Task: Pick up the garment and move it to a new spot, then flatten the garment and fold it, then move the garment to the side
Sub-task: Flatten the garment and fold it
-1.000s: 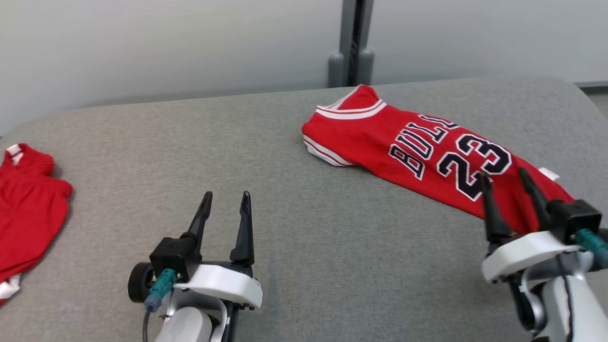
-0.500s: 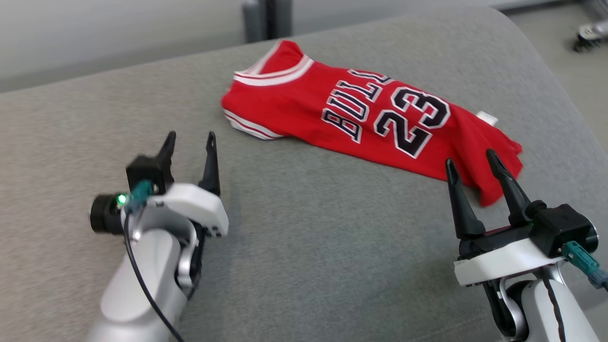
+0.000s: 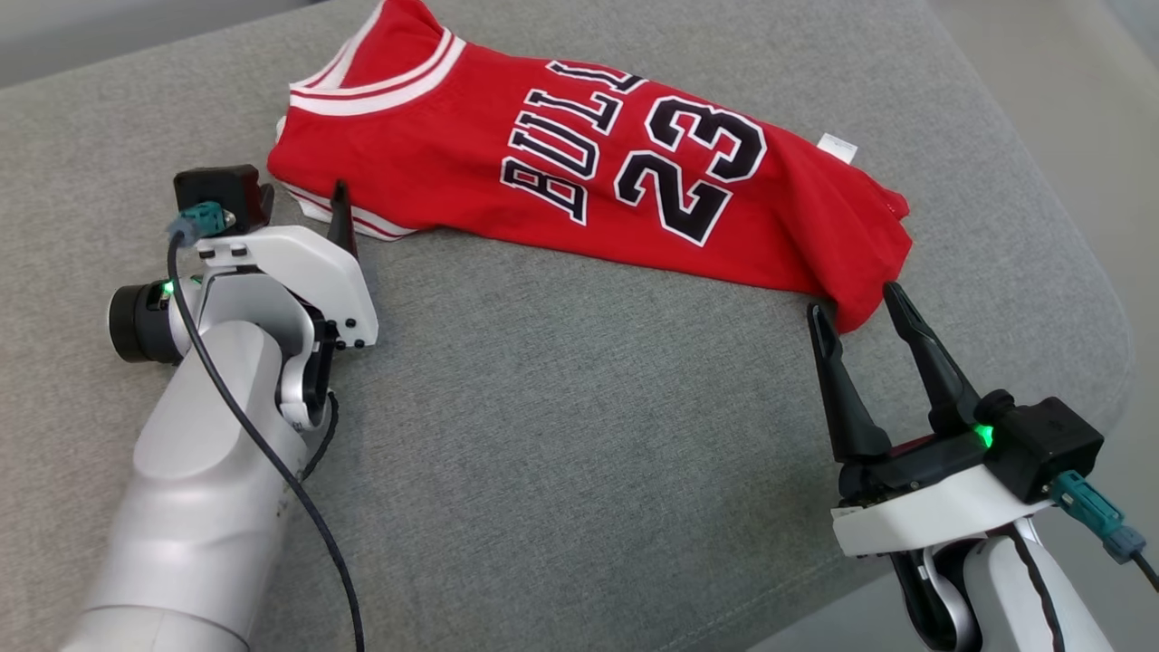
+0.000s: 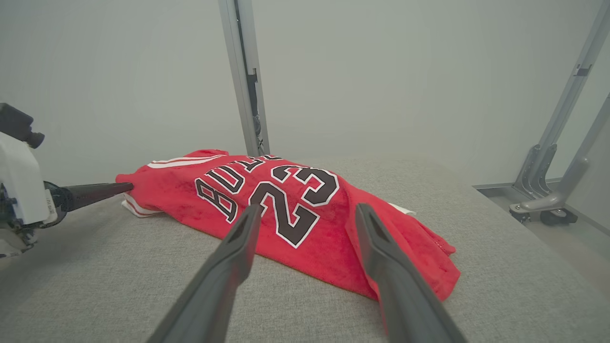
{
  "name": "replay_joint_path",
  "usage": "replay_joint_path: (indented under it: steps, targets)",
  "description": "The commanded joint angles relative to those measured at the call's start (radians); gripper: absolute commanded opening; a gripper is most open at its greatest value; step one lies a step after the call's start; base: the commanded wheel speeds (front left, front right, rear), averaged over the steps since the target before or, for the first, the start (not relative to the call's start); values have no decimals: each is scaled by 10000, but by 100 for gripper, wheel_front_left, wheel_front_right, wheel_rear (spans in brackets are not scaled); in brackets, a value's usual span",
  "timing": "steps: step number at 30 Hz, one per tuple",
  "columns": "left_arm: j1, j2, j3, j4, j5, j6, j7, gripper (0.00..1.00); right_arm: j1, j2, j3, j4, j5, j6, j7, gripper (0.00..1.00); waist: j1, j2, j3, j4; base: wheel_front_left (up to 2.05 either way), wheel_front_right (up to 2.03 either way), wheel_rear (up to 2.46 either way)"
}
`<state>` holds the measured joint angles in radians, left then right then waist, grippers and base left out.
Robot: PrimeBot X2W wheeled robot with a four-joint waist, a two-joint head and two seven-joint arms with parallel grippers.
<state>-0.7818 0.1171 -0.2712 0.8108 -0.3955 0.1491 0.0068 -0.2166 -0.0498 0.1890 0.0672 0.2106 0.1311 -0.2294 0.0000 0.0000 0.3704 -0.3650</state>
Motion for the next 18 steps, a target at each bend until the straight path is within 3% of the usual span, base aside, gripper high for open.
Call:
replay_joint_path:
  steps: [1, 6, 9, 10, 11, 12, 18]
  targets:
    - [-286, 47, 68, 239, -102, -67, 106, 100, -106, -20, 25, 7, 62, -7, -96, 100, 0, 0, 111, -109, 0, 0, 0]
    - [-759, -17, 178, 1029, -322, -104, 183, 100, -233, -21, 131, 110, 12, -7, -195, 100, 0, 0, 196, -224, 0, 0, 0]
    - [-923, -153, 168, 1401, -495, -350, 263, 100, -307, -20, 138, 173, -28, -7, -222, 100, 0, 0, 202, -256, 0, 0, 0]
    - [-975, -169, 152, 1526, -554, -432, 272, 36, -333, -22, 125, 190, -32, -7, -242, 100, 0, 0, 202, -256, 0, 0, 0]
    - [-1024, -165, 149, 1644, -595, -513, 278, 5, -349, -22, 111, 209, -44, -7, -259, 100, 0, 0, 199, -253, 0, 0, 0]
    - [-1055, -169, 132, 1759, -615, -596, 249, 0, -354, -22, 100, 228, -58, -5, -270, 100, 0, 0, 193, -246, 0, 0, 0]
    - [-1165, -225, 202, 2044, -799, -936, -474, 0, -349, -20, -21, 271, -120, -7, -310, 100, 0, 0, 90, -74, 0, 0, 0]
